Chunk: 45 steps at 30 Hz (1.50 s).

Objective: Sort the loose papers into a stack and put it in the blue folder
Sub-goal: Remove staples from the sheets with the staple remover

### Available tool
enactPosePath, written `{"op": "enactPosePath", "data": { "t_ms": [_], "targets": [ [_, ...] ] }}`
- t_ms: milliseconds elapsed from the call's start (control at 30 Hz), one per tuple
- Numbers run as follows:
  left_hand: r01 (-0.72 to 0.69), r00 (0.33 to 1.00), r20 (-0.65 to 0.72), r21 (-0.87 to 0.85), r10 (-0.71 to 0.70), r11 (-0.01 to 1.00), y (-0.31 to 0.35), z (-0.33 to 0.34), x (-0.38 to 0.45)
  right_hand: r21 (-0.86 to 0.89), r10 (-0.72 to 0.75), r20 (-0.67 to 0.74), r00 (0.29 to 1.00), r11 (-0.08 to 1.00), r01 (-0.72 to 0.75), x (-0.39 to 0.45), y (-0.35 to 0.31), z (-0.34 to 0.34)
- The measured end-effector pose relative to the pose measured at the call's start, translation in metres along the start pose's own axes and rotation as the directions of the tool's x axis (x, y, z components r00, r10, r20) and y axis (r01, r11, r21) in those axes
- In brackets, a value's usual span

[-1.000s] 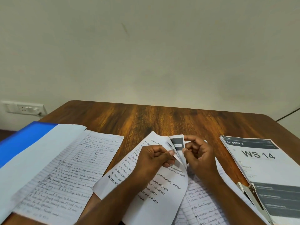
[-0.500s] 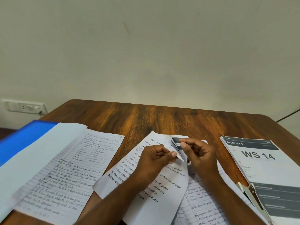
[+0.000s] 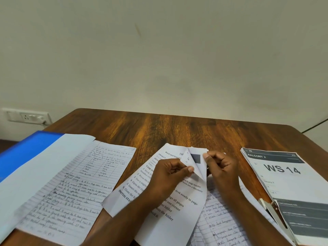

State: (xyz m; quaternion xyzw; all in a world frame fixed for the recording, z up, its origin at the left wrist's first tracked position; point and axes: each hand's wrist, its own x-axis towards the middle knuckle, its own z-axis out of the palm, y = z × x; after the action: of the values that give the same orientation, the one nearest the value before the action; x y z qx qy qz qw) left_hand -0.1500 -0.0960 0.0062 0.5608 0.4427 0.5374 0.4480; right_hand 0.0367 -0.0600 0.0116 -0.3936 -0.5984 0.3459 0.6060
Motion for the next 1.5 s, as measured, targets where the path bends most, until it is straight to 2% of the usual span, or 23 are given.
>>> {"op": "enactPosePath", "data": {
  "t_ms": [167, 433, 600, 867, 1033, 1200, 1367, 1500],
  "targets": [
    [0.006, 1.0, 0.008, 0.0, -0.006, 1.0, -0.001, 0.0, 0.0, -0.05, -0.019, -0.037, 0.999, 0.999, 0.017, -0.001, -0.007, 0.002],
    [-0.033, 0.999, 0.041, 0.006, 0.032, 0.999, 0.002, 0.002, -0.002, -0.023, 0.008, -0.102, 0.995, 1.0, -0.01, 0.007, -0.002, -0.001],
    [-0.117, 0.988, 0.122, 0.21, 0.092, 0.971, 0.003, 0.003, -0.005, -0.001, 0.001, -0.12, 0.993, 1.0, -0.001, 0.011, -0.003, -0.008],
    [-0.175, 0.975, 0.195, 0.385, 0.105, 0.906, 0.006, 0.006, -0.011, -0.178, -0.051, 0.016, 0.999, 0.983, 0.053, 0.008, -0.018, -0.016],
    [-0.22, 0.963, 0.243, 0.477, 0.112, 0.851, 0.006, 0.008, -0.011, -0.295, -0.039, 0.029, 0.999, 0.954, 0.046, 0.011, -0.015, -0.015],
    [-0.159, 0.984, 0.144, 0.421, 0.107, 0.893, 0.005, 0.007, -0.01, -0.238, 0.026, -0.062, 0.998, 0.97, -0.04, 0.015, -0.005, -0.023],
    [-0.024, 0.999, 0.034, 0.307, 0.015, 0.951, 0.011, -0.004, -0.002, -0.037, 0.143, -0.117, 0.983, 0.988, -0.149, 0.015, 0.002, -0.025],
    [0.059, 0.977, -0.209, 0.49, 0.051, 0.87, 0.01, -0.033, 0.005, 0.114, 0.249, -0.14, 0.958, 0.965, -0.234, 0.017, 0.005, -0.026]
  ]
}}
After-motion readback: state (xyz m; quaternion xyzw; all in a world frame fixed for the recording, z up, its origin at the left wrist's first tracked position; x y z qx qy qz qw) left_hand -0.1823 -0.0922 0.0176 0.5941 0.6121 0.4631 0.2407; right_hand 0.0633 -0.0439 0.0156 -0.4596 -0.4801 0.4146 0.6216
